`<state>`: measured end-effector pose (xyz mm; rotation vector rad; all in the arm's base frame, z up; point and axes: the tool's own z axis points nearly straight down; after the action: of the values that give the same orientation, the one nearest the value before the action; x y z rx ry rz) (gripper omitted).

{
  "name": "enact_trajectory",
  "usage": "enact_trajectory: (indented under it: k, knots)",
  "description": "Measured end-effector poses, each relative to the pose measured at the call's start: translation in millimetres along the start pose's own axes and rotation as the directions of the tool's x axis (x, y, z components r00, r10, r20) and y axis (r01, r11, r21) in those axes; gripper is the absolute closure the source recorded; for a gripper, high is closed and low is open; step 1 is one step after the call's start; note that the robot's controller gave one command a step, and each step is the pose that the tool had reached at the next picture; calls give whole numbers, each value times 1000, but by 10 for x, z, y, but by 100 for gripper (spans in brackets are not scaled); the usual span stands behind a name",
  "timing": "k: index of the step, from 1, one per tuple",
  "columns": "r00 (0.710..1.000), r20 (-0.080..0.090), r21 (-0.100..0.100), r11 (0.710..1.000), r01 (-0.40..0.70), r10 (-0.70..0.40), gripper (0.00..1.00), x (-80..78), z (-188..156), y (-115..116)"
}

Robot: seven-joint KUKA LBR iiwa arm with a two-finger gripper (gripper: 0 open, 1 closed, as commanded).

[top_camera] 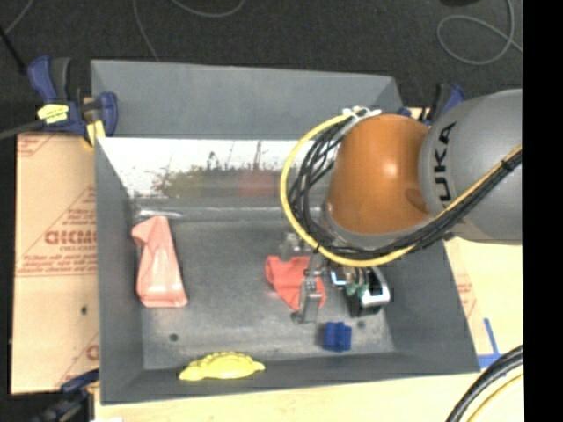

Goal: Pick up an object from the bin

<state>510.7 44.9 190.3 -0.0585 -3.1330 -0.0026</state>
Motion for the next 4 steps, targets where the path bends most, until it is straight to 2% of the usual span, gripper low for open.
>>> enact_trajectory:
  k: [1, 2, 3, 4]
  knots:
    - [999, 19, 2, 999, 45, -45, 0, -48, -284, -29]
    - [1000, -1, 0, 1000, 15, -15, 0, 3, -401, 4]
    - [998, 26, 2, 999, 52, -52, 0, -169, -157, -10]
    - [998, 11, 2, 998, 66, -66, 0, -170, 365, -14]
